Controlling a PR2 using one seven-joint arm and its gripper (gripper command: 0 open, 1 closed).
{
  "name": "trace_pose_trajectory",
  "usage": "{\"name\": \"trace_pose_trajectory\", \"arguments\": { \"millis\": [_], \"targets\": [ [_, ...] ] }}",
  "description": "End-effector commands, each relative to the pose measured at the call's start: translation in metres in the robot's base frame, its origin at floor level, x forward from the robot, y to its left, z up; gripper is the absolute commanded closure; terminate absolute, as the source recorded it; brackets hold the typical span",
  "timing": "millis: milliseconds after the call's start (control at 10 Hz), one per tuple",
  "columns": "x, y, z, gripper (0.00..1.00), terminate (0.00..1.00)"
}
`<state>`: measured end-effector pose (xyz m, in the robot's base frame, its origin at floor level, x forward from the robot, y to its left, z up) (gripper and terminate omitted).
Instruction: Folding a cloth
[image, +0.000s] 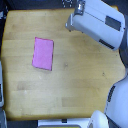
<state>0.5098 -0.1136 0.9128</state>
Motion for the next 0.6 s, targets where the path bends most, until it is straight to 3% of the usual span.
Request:
{"name": "trace_pose_trajectory", "arguments": {
  "millis": [0, 400, 500],
  "targets": [
    [0.005, -0.127, -0.012, 0.0, 0.0],
    [0.036, -0.162, -0.022, 0.0, 0.0],
    [0.037, -0.163, -0.024, 0.0, 1.0]
  ]
}}
